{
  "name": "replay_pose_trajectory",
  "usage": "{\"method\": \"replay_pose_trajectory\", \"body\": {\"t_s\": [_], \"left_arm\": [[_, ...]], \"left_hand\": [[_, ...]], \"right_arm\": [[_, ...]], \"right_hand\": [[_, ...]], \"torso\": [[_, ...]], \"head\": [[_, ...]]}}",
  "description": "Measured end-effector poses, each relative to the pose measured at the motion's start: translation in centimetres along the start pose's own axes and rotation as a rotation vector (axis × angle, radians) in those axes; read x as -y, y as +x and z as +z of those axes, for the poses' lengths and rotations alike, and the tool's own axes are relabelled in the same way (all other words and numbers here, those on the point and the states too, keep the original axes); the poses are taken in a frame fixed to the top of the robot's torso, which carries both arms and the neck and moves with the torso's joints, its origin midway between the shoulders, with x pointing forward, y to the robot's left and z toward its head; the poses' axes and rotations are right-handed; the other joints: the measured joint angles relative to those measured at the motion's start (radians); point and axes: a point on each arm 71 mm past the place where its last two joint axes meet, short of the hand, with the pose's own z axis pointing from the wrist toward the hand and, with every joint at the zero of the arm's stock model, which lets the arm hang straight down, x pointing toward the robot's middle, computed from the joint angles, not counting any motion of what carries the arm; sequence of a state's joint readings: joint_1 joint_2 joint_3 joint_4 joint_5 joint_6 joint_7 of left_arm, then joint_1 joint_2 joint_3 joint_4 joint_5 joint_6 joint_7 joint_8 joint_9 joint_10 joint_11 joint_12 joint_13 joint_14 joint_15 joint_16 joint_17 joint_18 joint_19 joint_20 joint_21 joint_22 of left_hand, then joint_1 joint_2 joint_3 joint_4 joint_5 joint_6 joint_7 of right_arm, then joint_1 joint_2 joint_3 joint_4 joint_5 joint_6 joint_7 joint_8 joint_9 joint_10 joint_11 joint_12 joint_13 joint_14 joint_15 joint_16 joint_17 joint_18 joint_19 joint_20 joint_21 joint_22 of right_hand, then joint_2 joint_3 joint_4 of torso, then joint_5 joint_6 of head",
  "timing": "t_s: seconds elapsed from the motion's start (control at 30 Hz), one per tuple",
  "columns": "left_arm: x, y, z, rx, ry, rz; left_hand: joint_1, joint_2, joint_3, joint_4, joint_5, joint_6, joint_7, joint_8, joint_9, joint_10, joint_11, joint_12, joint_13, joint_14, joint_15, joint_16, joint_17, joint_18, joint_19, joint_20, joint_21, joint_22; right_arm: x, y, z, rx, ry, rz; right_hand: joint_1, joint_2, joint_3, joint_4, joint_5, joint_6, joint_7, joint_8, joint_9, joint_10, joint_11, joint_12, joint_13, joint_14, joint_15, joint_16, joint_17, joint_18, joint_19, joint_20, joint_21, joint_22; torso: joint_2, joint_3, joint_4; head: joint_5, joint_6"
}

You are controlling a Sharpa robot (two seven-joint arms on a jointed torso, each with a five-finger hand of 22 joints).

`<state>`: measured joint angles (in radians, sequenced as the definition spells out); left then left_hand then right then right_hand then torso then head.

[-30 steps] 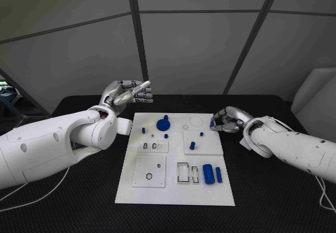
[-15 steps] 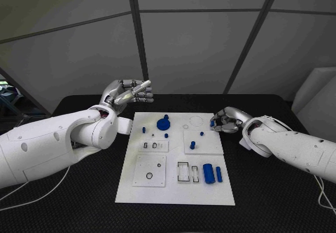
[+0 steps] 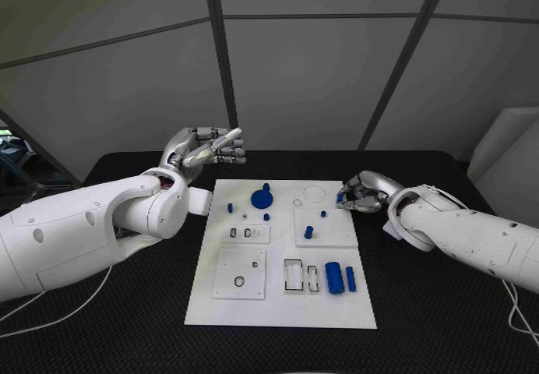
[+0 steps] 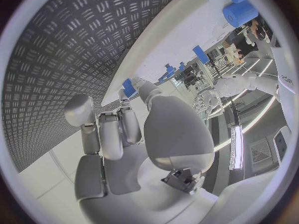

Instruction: Assemble the parts on the task board

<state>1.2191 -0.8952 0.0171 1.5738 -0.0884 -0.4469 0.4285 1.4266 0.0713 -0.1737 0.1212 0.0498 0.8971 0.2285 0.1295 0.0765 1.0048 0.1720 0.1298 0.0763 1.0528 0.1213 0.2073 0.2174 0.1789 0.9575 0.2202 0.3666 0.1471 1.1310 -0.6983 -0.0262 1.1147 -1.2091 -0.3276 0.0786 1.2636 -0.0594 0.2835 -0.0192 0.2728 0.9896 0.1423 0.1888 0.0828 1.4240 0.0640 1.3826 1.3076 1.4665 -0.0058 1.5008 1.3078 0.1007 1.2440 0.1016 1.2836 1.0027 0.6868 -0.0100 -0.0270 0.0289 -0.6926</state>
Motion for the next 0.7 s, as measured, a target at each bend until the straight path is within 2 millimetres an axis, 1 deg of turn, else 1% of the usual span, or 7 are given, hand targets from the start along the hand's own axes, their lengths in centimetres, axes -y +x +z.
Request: {"method": "replay_pose_trajectory", "body": {"t_s": [0.13,0.23,0.27,0.3,0.33,0.53,0.7], "left_arm": [[0.0,-0.01,0.0,0.0,0.0,0.0],[0.0,-0.02,-0.01,0.0,0.0,0.0],[0.0,-0.03,0.0,0.001,0.0,0.0],[0.0,-0.03,0.0,0.001,-0.001,0.0],[-0.01,-0.03,0.0,0.001,-0.001,0.0],[0.0,-0.09,-0.02,0.002,-0.001,0.001],[0.0,-0.22,-0.06,0.004,-0.002,0.002]], "left_hand": [[0.0,0.0,0.0,0.0,0.0,0.0,0.0,0.0,0.0,0.0,0.0,0.0,0.0,0.0,0.0,0.0,0.0,0.0,0.0,0.0,0.0,0.0],[0.0,0.0,0.0,0.0,0.0,0.0,0.0,0.0,0.0,0.0,0.0,0.0,0.0,0.0,0.0,0.0,0.0,0.0,0.0,0.0,0.0,0.0],[0.0,0.0,0.0,0.0,0.0,0.0,0.0,0.0,0.0,0.0,0.0,0.0,0.0,0.0,0.0,0.0,0.0,0.0,0.0,0.0,0.0,0.0],[0.0,0.0,-0.003,-0.003,0.0,0.0,0.0,0.0,0.0,0.0,0.0,0.0,-0.001,0.0,0.0,0.0,0.0,0.0,0.0,0.0,0.0,0.0],[0.004,0.004,-0.003,-0.003,0.0,0.0,0.0,0.0,0.0,0.0,0.0,0.0,-0.001,0.0,0.0,0.0,0.001,0.0,0.0,0.0,0.0,-0.001],[0.005,0.005,-0.003,-0.003,0.0,0.0,0.0,0.0,0.0,0.0,0.0,0.0,-0.001,0.0,0.0,0.0,0.001,0.0,0.0,0.0,0.0,-0.001],[0.005,0.005,-0.003,-0.003,0.0,0.0,0.0,0.0,0.0,0.0,0.0,0.0,-0.001,0.0,0.0,0.0,0.001,0.0,0.0,0.0,0.0,-0.001]], "right_arm": [[-0.03,0.0,0.05,0.004,0.001,0.004],[-0.04,-0.03,0.08,0.012,0.004,0.01],[-0.05,-0.04,0.09,0.014,0.004,0.012],[-0.07,-0.05,0.1,0.017,0.005,0.014],[-0.08,-0.06,0.11,0.019,0.005,0.015],[-0.29,-0.15,-0.04,0.036,0.002,0.031],[-0.74,-0.34,-0.74,0.046,-0.01,0.052]], "right_hand": [[0.008,0.011,0.004,0.004,0.0,0.016,-0.006,0.009,0.001,0.009,-0.009,0.006,0.0,0.002,-0.005,0.0,0.0,0.0,0.004,-0.004,0.001,0.009],[0.01,0.016,0.014,0.002,-0.001,0.021,-0.011,0.012,0.001,0.009,-0.009,0.006,0.0,-0.002,-0.009,0.0,0.0,0.0,0.007,-0.007,0.006,0.015],[0.013,0.021,0.015,0.002,-0.003,0.021,-0.012,0.012,0.001,0.01,-0.009,0.006,0.0,-0.002,-0.009,0.0,0.0,0.0,0.008,-0.008,0.006,0.017],[0.013,0.024,0.018,-0.001,-0.006,0.022,-0.012,0.012,0.001,0.013,-0.013,0.006,0.0,-0.002,-0.009,0.001,0.0,0.0,0.011,-0.011,0.006,0.018],[0.015,0.025,0.019,-0.003,-0.006,0.022,-0.012,0.012,0.001,0.012,-0.012,0.006,0.0,-0.002,-0.009,0.004,0.0,0.0,0.011,-0.011,0.006,0.019],[0.02,0.03,0.027,-0.005,-0.008,0.02,-0.014,0.011,0.003,0.012,-0.012,0.006,0.0,0.002,-0.012,0.004,0.0,0.0,0.013,-0.013,0.01,0.023],[0.022,0.032,0.03,-0.007,-0.003,0.02,-0.014,0.01,0.003,0.012,-0.012,0.006,0.0,0.002,-0.012,0.004,0.0,0.0,0.014,-0.014,0.014,0.027]], "torso": [[0.0,0.0001,0.0],[0.0,0.0002,0.0],[0.0,0.0002,0.0],[0.0,0.0003,0.0],[0.0,0.0003,0.0],[0.0,0.0004,0.0],[-0.001,0.0004,-0.0012]], "head": [[0.0,-0.001],[0.0,-0.001],[0.0,0.0],[0.0,0.0],[0.0,0.0],[0.002,-0.001],[0.004,-0.001]]}}
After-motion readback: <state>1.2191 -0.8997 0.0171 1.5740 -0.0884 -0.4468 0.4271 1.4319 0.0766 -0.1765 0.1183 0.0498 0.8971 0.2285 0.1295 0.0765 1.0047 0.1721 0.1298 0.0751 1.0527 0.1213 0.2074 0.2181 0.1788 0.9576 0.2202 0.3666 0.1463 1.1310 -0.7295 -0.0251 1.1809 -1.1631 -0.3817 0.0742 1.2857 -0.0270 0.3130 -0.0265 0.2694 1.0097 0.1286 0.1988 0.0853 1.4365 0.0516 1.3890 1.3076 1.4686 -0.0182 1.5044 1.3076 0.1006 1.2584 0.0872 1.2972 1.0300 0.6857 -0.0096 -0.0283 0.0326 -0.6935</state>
